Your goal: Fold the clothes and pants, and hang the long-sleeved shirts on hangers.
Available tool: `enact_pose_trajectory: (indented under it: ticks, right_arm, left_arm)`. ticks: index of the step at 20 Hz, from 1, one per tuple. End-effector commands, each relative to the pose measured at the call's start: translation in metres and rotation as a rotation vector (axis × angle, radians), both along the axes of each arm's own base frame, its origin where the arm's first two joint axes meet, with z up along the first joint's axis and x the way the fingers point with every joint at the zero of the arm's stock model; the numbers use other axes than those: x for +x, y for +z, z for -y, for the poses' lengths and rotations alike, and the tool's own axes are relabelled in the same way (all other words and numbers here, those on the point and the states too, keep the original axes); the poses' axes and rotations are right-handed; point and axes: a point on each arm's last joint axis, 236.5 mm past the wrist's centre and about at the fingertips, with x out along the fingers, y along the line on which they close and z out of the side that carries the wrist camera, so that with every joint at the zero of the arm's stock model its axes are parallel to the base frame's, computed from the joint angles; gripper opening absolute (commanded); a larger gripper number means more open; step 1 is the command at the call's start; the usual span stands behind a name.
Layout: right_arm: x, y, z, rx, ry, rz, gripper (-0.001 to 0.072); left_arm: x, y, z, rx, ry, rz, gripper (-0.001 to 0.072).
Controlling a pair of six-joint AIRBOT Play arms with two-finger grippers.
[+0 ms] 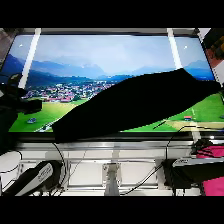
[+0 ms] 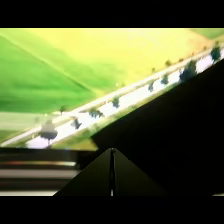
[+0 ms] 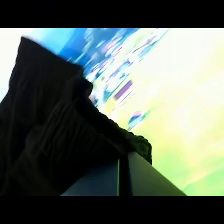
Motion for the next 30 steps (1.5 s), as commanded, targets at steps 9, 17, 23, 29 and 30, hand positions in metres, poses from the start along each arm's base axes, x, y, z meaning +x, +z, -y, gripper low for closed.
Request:
enact_pose_trajectory:
  ticks: [9,17,23,29,30]
  right_arm:
    - [-0.019,-0.032,-0.014,0.086,0.084,-0.106,0.0014]
    - [-0.005,-0.029,-0.036,0.107,0.134,-0.093,0.0014]
    - [0.003,-0.029,-0.047,0.104,0.161,-0.094,0.0014]
    - [0.004,-0.029,-0.049,0.105,0.165,-0.094,0.0015]
    - [0.004,-0.029,-0.049,0.104,0.165,-0.094,0.0015]
  left_arm:
    - [-0.081,-0.058,0.082,-0.349,-0.197,-0.259,0.0532]
    - [-0.078,-0.075,0.065,-0.282,-0.062,-0.288,0.0577]
    - [-0.065,-0.087,0.057,-0.238,0.004,-0.269,0.0557]
    - [-0.021,-0.096,0.104,-0.305,0.014,-0.154,0.0007]
    - [-0.011,-0.095,0.108,-0.302,0.008,-0.117,0.0006]
